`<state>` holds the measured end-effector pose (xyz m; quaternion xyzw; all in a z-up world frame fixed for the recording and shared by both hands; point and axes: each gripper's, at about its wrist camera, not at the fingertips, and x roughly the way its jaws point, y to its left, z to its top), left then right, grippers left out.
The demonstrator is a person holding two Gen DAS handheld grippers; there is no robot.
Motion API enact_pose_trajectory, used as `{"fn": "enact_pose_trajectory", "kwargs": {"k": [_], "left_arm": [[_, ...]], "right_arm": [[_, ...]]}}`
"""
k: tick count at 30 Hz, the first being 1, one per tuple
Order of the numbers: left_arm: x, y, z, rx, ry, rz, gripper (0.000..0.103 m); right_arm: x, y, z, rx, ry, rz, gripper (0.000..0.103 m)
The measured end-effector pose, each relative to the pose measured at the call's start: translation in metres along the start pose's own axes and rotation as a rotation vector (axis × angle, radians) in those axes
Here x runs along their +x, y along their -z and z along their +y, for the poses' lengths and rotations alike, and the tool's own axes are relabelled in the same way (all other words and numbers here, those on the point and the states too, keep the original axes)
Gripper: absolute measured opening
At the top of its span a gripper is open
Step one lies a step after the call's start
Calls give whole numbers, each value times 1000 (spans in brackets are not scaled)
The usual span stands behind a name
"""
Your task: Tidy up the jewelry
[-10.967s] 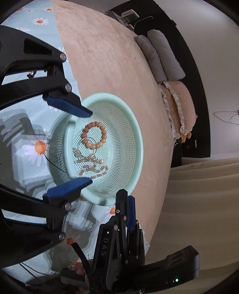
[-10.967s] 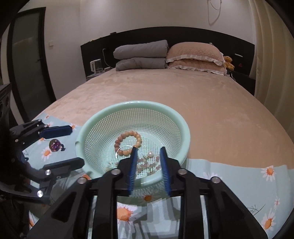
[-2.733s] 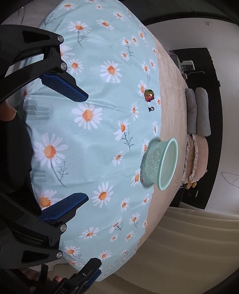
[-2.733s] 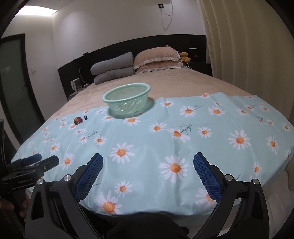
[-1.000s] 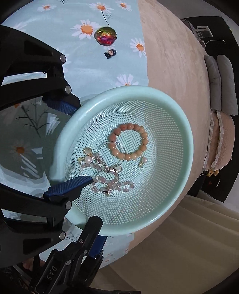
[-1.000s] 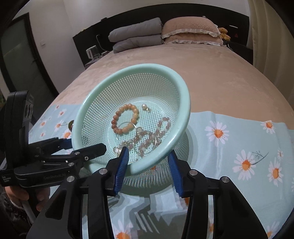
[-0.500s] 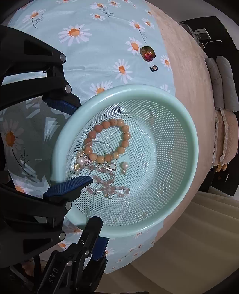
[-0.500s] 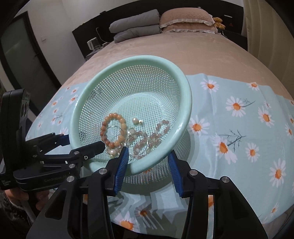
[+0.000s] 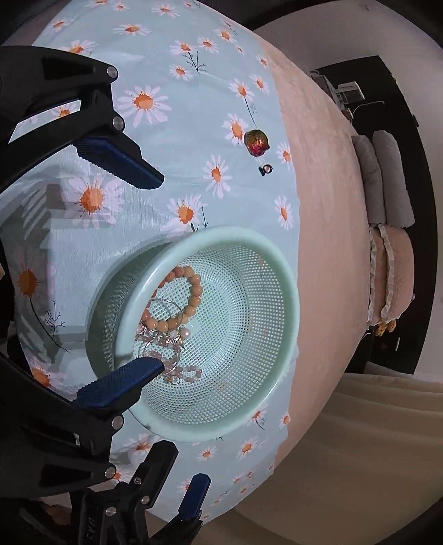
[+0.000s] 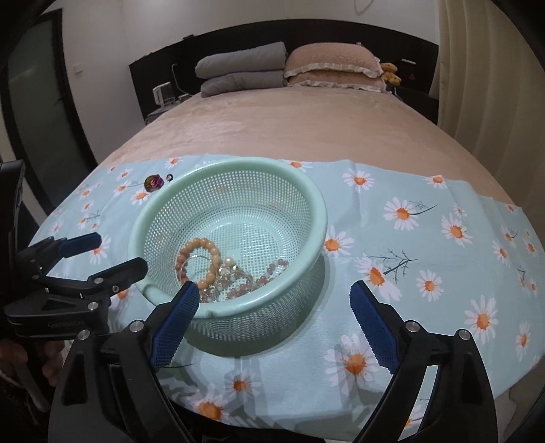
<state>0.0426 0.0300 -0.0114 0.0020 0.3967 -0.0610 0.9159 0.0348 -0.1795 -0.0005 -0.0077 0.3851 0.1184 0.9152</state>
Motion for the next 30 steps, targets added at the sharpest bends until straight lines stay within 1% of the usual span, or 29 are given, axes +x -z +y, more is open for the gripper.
{"fn": "enact_pose_trajectory", "kwargs": {"k": [2,5,7,9,11,13,15,17,19,20,22,25,30], "left_arm": [[-12,10,-2,-2,12,-57,97],[-27,27,-9,8,-9,-131,97],[-33,38,-13,17,-14,-150,97],[-34,48,-15,23,-18,-149,97],[-31,54,-16,26,-51,-117,97],[-29,59,-16,14,-65,-95,97],[-32,63,-14,0,-72,-101,97],[-34,69,-12,-14,-74,-107,97],[-32,73,-11,-25,-74,-90,97],[-31,76,-12,-26,-89,-83,97],[-35,80,-14,-17,-108,-101,97],[-41,85,-18,1,-96,-135,97],[-44,90,-21,1,-105,-134,97]], "right_arm": [[-12,9,2,-13,41,-71,86],[-32,27,8,-56,60,-177,88],[-43,40,14,-77,76,-234,90],[-48,53,18,-83,95,-269,91],[-48,64,22,-87,91,-247,94],[-48,71,24,-92,100,-231,94],[-52,76,24,-91,119,-245,94],[-55,81,22,-83,117,-252,95],[-51,85,21,-69,114,-229,95],[-49,87,19,-56,117,-213,95],[-46,91,14,-30,117,-191,95],[-51,94,8,5,103,-215,95],[-52,97,0,46,78,-222,95]]}}
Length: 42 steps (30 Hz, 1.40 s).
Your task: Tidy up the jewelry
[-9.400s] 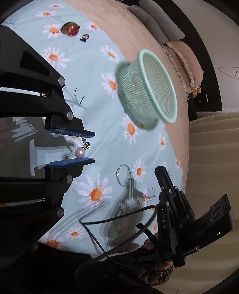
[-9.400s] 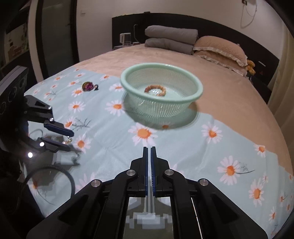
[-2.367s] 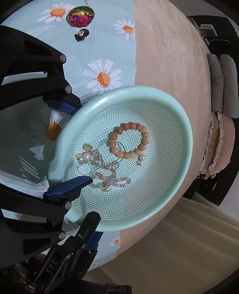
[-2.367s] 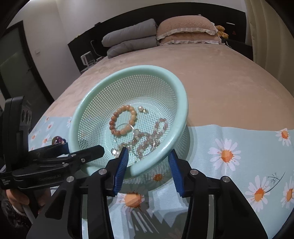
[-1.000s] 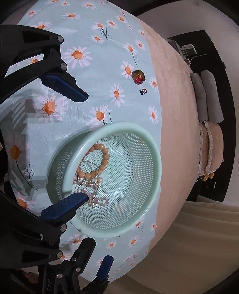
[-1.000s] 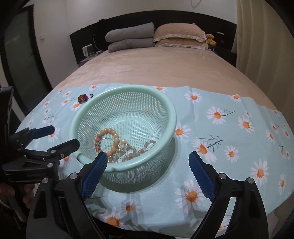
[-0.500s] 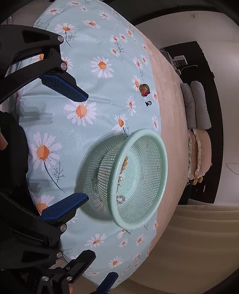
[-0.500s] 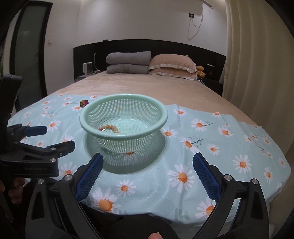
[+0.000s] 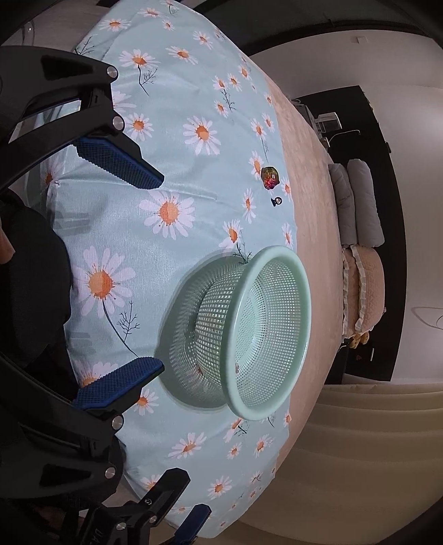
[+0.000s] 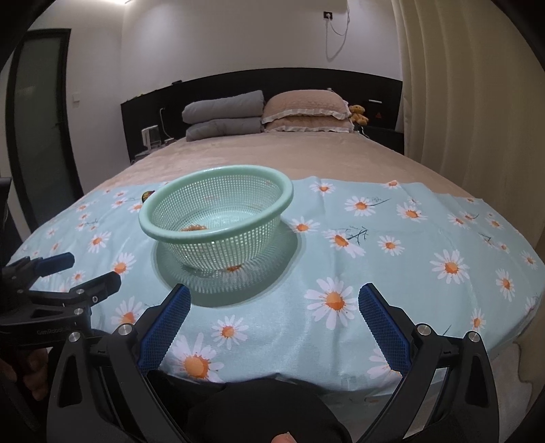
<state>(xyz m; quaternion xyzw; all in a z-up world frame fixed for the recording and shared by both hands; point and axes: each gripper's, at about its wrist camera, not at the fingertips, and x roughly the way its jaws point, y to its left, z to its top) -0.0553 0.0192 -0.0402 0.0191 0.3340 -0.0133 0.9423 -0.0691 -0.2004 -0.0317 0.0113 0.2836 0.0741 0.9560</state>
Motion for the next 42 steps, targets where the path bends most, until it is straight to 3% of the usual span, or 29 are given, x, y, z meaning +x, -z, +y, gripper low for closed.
{"fn": "enact_pose_trajectory", "kwargs": {"k": [8,33,42], "left_arm": [[-6,7,1,-17,-19,-3,97],[0,8,6,-46,34,27,97],[-5,10,-9,29,-16,3,97]], "right_arm": [[0,1,1,-5,-8,3,95],[2,3,13,-58,-14,14,95],[3,3,12,-59,-26,21,95]]}}
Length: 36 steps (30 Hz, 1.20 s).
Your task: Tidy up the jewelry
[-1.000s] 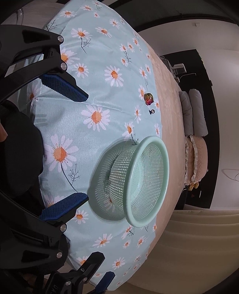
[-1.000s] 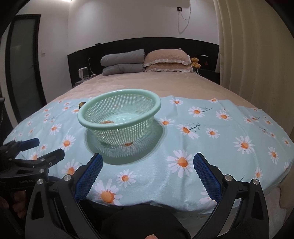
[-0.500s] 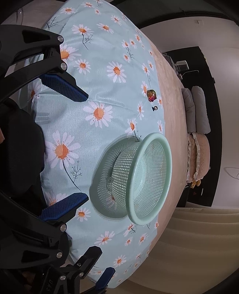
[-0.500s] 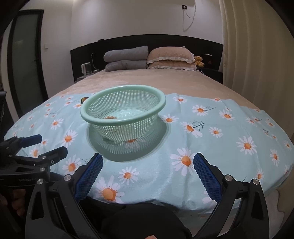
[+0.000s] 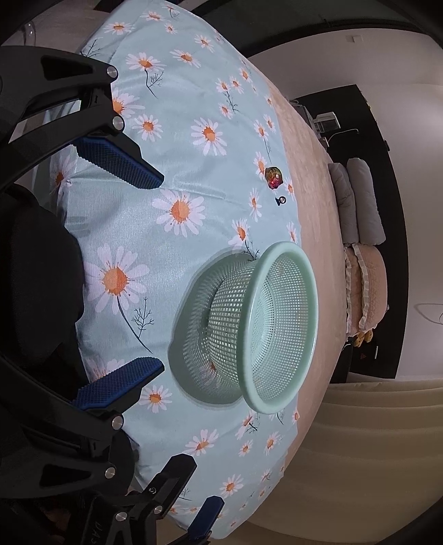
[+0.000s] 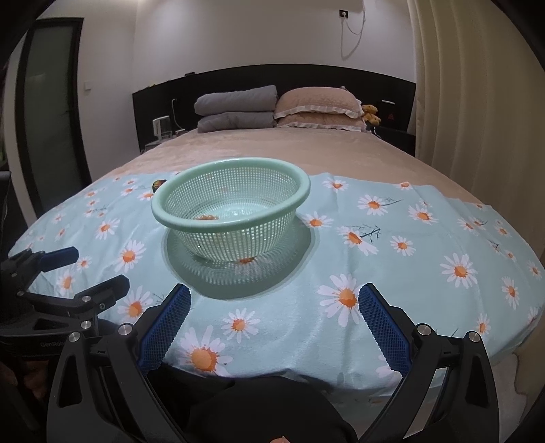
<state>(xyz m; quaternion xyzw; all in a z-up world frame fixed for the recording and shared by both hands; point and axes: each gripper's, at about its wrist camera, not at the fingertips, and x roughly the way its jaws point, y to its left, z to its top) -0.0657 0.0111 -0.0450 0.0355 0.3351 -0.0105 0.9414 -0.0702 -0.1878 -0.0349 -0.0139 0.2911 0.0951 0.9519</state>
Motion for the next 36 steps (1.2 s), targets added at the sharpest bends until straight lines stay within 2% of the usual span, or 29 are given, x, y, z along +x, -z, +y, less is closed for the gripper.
{"fn": "enact_pose_trajectory", "kwargs": {"k": [10,18,27,36], "left_arm": [[0,0,-4,21,0,6,97],[0,0,-1,3,-5,2,97],[1,0,6,-36,25,9,97],[1,1,5,-27,22,8,97]], "right_arm": [[1,0,-1,4,-11,2,95],[0,0,-1,5,-17,1,95],[-1,1,-1,9,-21,-3,95],[-2,0,-1,4,-18,-11,95]]}}
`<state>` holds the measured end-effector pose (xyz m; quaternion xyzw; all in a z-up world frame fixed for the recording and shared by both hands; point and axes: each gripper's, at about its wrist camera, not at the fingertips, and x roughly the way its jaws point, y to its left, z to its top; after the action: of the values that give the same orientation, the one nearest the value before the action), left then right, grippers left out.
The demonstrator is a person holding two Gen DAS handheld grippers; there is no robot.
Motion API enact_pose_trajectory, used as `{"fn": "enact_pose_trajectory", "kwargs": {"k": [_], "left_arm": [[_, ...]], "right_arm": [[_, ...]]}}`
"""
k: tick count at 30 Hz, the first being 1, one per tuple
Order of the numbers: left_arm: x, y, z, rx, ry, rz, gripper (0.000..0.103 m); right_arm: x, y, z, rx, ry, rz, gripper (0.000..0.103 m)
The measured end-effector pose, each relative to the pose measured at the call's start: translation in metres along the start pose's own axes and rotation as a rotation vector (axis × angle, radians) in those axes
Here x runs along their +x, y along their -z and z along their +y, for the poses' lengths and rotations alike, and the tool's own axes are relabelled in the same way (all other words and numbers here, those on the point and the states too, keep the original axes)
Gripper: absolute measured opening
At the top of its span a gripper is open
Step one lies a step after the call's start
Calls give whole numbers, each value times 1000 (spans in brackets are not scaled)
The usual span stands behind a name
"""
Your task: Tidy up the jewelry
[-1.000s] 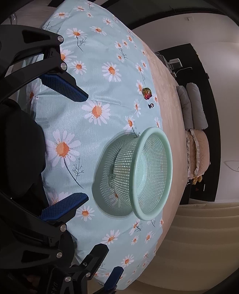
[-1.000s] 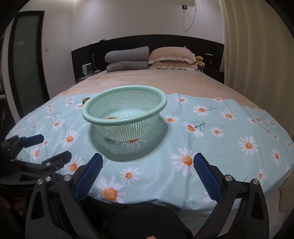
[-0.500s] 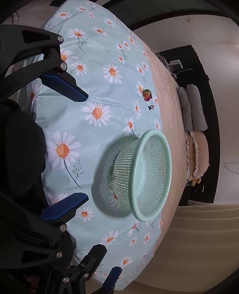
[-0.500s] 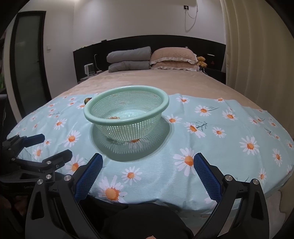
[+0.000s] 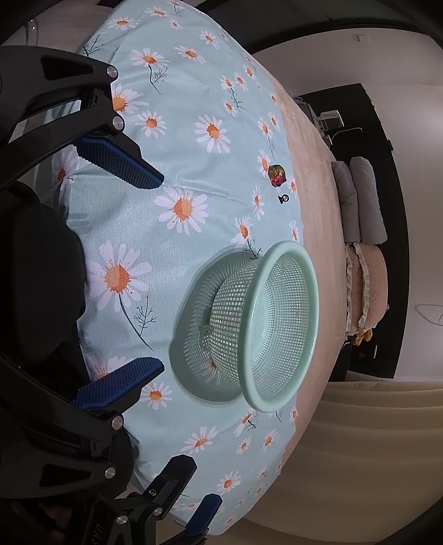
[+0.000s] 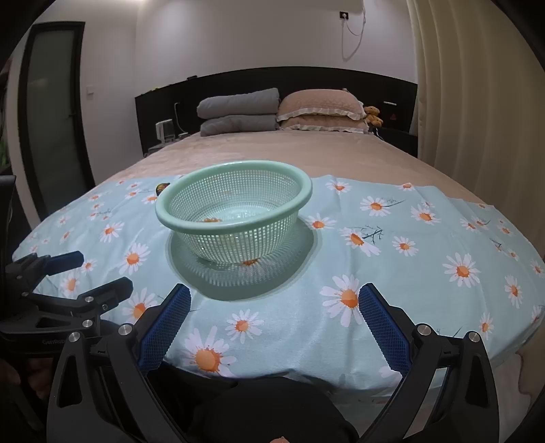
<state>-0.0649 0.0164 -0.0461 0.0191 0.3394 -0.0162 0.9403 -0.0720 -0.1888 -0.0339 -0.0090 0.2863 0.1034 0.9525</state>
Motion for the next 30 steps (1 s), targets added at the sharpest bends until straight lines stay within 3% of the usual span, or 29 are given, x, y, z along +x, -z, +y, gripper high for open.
{"fn": "enact_pose_trajectory", "kwargs": {"k": [30], "left_arm": [[1,0,0,-2,-14,6,97]], "right_arm": [[3,0,1,-2,-9,20,95]]}}
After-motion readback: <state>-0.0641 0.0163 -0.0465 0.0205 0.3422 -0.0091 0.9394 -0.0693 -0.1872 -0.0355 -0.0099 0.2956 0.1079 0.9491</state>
